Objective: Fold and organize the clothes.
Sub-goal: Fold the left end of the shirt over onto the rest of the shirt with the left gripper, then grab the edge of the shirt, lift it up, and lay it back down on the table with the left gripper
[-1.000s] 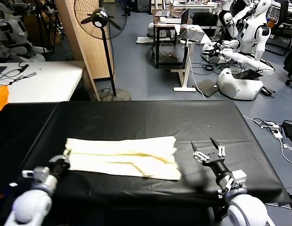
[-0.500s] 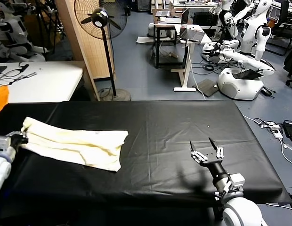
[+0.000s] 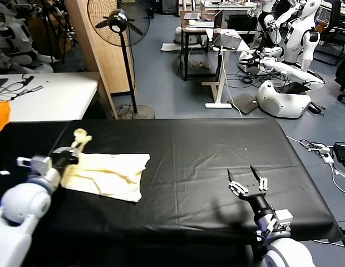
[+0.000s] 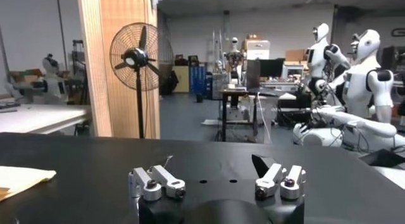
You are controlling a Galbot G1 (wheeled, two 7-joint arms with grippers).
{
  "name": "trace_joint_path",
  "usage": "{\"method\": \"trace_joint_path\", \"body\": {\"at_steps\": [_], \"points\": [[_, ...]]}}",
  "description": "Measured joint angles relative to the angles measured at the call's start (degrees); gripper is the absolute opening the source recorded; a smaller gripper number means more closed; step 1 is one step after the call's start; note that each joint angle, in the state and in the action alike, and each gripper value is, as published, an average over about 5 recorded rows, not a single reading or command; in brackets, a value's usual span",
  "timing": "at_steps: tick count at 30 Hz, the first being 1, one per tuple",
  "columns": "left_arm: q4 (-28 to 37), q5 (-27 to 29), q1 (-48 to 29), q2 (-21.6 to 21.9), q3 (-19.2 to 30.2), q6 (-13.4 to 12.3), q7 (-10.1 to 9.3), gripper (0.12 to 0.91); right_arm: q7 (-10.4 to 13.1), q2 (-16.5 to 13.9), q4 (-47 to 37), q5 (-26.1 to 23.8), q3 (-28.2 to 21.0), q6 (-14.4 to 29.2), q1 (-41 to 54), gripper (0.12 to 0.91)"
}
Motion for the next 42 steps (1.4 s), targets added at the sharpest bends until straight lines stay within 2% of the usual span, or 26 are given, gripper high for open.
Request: {"method": "trace_joint_path", "body": {"at_steps": [4,8,11,13,16,21,24,33,37,42], "points": [[-2.7,2.7,0.7,-3.0,4.4,0.2,0.16,0.158,0.0,0.2,0.2,0.0,0.3,0.1,-0.4,0.798],[-3.2,5.5,1.8,-5.5,8.7,-1.2,0.68,0.158,-0.1,0.6,0.3,0.0,0.3,0.1,-0.4,0.798],[-3.4,6.5,2.0,-7.2,11.6,-1.7,0.89,0.195,-0.1,0.7,0.2,0.0,0.3,0.1,-0.6,0.798],[-3.7,6.4,1.9,-8.3,13.1,-1.8,0.8,0.275,-0.2,0.7,0.2,0.0,0.3,0.1,-0.7,0.798],[-4.1,5.5,1.7,-9.4,14.5,-2.5,0.46,0.443,-0.3,0.7,0.3,0.0,0.3,0.0,-0.7,0.798],[-4.2,2.5,0.7,-9.4,14.0,-4.1,-0.47,0.709,-0.4,0.6,0.4,0.0,-0.4,-0.2,0.0,0.798],[-3.7,0.6,0.5,-8.4,12.4,-4.3,-0.49,0.784,-0.5,0.4,0.4,0.1,-0.5,-0.2,0.2,0.798],[2.9,-4.9,2.5,-5.9,1.3,-2.0,-3.13,0.798,-1.5,-0.4,0.8,0.1,-0.8,-1.9,-0.4,0.798],[7.2,-6.8,3.3,-6.2,-1.8,-1.3,-2.87,0.798,-1.6,-0.7,0.8,0.0,-0.9,-2.2,-0.4,0.798],[10.8,-7.8,3.3,-6.7,-2.7,-0.4,-1.7,0.798,-1.6,-0.7,1.1,0.0,-0.9,-2.3,-0.8,0.798]]}}
